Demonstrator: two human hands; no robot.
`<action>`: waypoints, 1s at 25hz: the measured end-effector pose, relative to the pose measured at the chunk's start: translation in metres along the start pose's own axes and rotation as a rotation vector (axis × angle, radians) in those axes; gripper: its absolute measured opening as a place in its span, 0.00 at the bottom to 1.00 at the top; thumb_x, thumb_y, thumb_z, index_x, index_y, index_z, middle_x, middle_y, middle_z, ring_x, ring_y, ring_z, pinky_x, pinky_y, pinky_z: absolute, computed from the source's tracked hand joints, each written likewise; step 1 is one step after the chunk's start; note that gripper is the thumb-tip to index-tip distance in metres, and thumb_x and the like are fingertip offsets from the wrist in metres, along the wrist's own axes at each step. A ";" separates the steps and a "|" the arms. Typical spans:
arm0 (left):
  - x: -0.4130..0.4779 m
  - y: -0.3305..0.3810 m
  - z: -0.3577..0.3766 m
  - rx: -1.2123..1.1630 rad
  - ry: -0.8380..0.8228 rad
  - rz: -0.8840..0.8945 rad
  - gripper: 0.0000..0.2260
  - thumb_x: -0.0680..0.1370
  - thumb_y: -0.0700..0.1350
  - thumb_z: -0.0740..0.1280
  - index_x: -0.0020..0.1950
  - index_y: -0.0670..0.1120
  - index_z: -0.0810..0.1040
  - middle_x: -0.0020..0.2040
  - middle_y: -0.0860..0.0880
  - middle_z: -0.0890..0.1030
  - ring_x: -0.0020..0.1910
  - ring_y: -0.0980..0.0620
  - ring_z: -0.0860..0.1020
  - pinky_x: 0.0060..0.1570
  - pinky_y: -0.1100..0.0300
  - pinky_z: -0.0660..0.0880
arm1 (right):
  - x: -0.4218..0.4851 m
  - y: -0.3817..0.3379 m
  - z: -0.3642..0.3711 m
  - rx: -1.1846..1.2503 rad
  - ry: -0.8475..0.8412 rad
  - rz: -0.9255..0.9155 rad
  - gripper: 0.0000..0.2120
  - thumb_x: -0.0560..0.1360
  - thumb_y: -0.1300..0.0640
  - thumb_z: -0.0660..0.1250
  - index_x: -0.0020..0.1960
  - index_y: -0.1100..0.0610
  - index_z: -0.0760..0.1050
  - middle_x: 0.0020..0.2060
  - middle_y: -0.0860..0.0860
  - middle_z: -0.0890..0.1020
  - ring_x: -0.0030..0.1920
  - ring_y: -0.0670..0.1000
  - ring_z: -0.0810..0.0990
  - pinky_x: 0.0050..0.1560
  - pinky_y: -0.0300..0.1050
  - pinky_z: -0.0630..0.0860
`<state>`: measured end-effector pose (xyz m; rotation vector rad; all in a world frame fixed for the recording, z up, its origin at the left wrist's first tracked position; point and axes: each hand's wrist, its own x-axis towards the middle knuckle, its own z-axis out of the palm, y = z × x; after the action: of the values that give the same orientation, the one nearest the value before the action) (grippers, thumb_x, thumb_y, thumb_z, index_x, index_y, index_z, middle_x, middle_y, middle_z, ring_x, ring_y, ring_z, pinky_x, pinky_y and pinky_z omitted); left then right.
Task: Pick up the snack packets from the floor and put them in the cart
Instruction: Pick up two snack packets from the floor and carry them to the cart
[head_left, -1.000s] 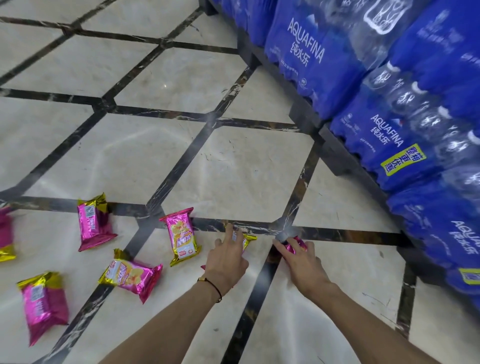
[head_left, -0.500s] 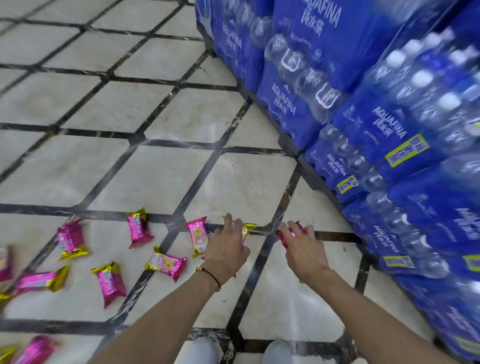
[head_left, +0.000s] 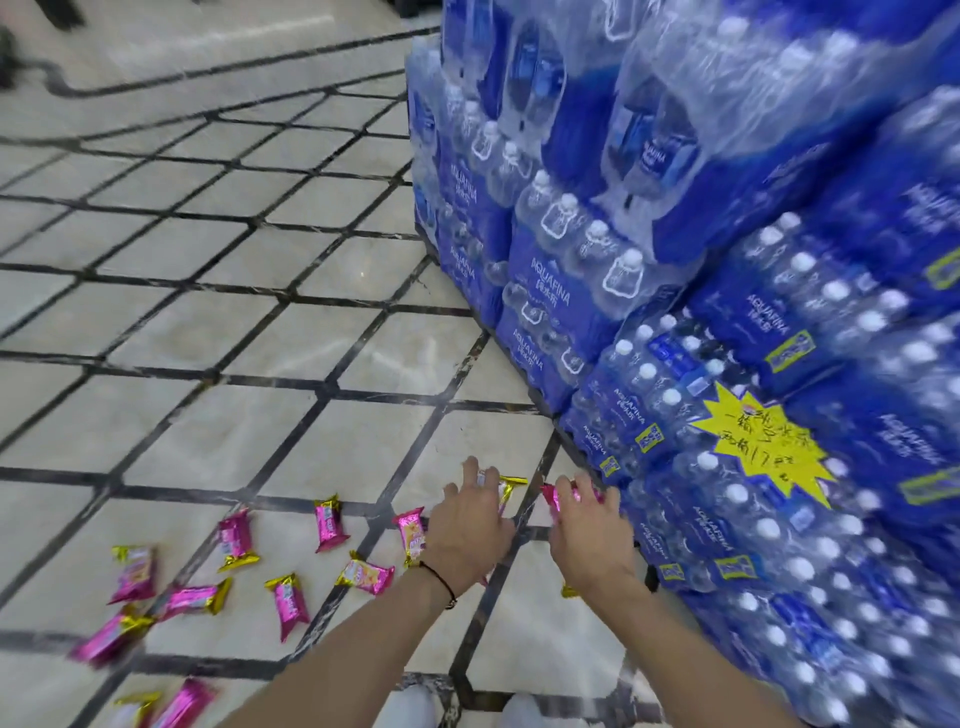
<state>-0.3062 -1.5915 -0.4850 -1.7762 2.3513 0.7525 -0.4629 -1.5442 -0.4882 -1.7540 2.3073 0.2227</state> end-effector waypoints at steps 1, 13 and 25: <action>-0.010 0.008 -0.018 0.004 0.012 0.007 0.23 0.75 0.50 0.65 0.69 0.48 0.65 0.75 0.45 0.60 0.56 0.41 0.75 0.48 0.49 0.78 | -0.008 0.000 -0.022 0.021 0.002 0.020 0.18 0.76 0.51 0.65 0.65 0.51 0.68 0.61 0.50 0.71 0.58 0.58 0.70 0.45 0.54 0.78; -0.080 0.115 -0.176 -0.092 0.217 0.069 0.14 0.75 0.53 0.64 0.58 0.50 0.70 0.65 0.43 0.69 0.53 0.39 0.77 0.51 0.47 0.77 | -0.092 0.048 -0.185 0.078 0.161 0.161 0.24 0.76 0.46 0.66 0.68 0.52 0.67 0.64 0.51 0.72 0.64 0.60 0.69 0.47 0.54 0.79; -0.160 0.216 -0.173 0.016 0.065 0.549 0.18 0.77 0.53 0.63 0.65 0.48 0.70 0.70 0.42 0.64 0.58 0.35 0.77 0.54 0.46 0.74 | -0.248 0.118 -0.233 0.059 0.276 0.614 0.27 0.80 0.44 0.60 0.74 0.54 0.61 0.69 0.52 0.69 0.69 0.61 0.65 0.51 0.53 0.78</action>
<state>-0.4194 -1.4852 -0.2053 -1.1576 2.9140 0.7302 -0.5350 -1.3435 -0.1987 -1.0537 2.9633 0.0094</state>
